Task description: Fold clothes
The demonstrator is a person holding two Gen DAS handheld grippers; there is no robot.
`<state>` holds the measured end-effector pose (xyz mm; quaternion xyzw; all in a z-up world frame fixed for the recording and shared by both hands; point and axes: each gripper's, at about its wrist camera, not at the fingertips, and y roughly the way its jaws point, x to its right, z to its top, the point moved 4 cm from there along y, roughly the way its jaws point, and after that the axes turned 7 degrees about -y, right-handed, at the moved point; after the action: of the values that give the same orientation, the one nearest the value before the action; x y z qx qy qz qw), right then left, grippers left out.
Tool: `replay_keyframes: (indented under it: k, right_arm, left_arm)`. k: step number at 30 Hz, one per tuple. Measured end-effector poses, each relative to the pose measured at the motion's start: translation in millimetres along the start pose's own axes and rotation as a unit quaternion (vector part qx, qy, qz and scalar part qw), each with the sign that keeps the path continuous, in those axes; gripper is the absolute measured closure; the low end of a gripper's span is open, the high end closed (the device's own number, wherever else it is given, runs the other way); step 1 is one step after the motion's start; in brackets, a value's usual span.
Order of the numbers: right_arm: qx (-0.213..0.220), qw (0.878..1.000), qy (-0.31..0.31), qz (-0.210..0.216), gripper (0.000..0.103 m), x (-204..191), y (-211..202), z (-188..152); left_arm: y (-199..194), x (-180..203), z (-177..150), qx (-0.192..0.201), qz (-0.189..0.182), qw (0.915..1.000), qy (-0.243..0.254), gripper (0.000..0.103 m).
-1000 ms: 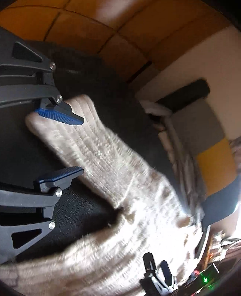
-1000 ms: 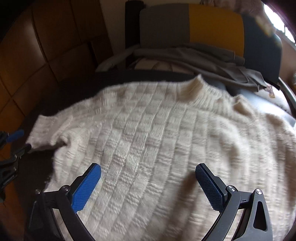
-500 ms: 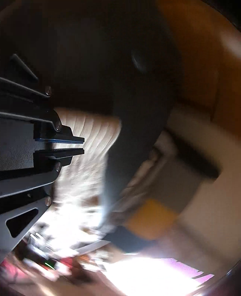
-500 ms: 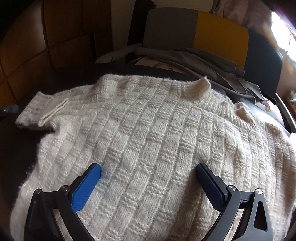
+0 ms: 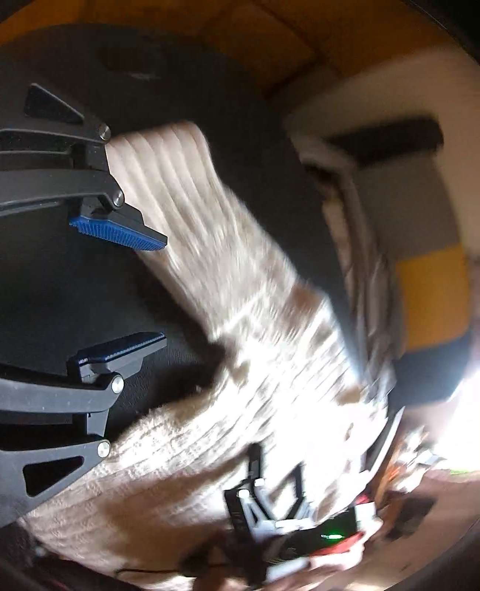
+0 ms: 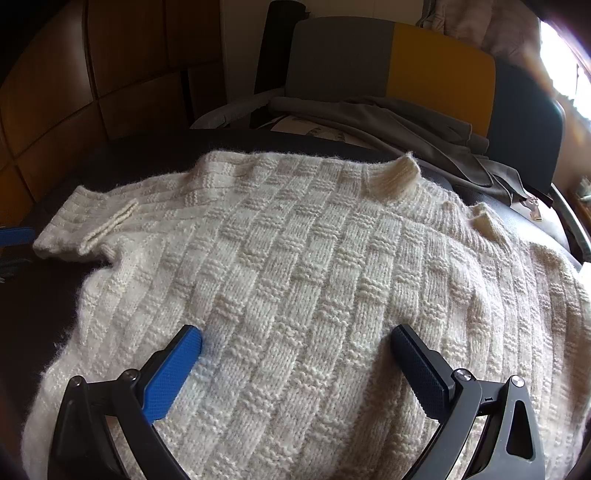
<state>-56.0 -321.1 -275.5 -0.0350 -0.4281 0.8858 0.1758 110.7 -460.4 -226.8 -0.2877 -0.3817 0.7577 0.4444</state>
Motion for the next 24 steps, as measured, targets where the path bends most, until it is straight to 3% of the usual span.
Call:
replay_keyframes:
  k: [2,4,7,8,10,12,16,17,18,22,24]
  right_arm:
    - [0.001,1.0,0.001,0.002,0.0,9.9,4.1,4.4]
    - [0.003,1.0,0.002,0.003,0.0,10.4,4.3,4.1]
    - [0.004,1.0,0.0,0.004,0.0,10.6,4.7,3.8]
    - [0.004,1.0,0.0,0.004,0.0,10.6,5.0,3.9]
    - [0.005,1.0,-0.002,0.004,0.0,10.5,5.5,4.0]
    - [0.005,1.0,-0.002,0.004,0.0,10.3,5.6,4.0]
    - [0.004,1.0,-0.003,0.003,0.0,10.9,4.1,4.2]
    - [0.004,1.0,-0.002,0.002,0.0,11.5,3.5,3.6]
    - [0.005,1.0,-0.002,0.003,0.0,9.1,3.8,4.9]
    - [0.006,1.0,-0.001,0.003,0.0,10.0,3.3,4.7]
    - [0.005,1.0,-0.001,0.002,0.0,12.1,0.9,3.5]
  left_arm:
    - [13.8,-1.1,8.1,-0.015,0.006,0.9998,0.009,0.057]
    - [19.3,-10.5,10.5,-0.018,-0.002,0.9998,-0.012,0.068]
    - [25.8,-33.6,9.9,-0.019,0.006,0.9975,-0.068,0.095]
    - [28.1,-41.3,9.8,-0.019,0.01,0.9961,-0.086,0.097]
    - [19.2,-56.6,8.7,0.003,-0.017,0.9894,-0.144,0.098]
    - [3.5,-75.5,5.1,0.037,-0.041,0.9763,-0.209,0.098]
    - [-22.1,-130.3,-21.5,0.083,-0.056,0.9313,-0.35,0.098]
    - [-26.8,-138.1,-30.5,0.084,-0.051,0.9278,-0.36,0.098]
    - [-31.8,-143.3,-39.1,0.083,-0.044,0.9279,-0.361,0.098]
    - [-48.5,-127.8,-41.6,0.089,-0.006,0.9486,-0.304,0.088]
    - [-49.4,-138.5,-46.3,0.078,0.023,0.9406,-0.33,0.095]
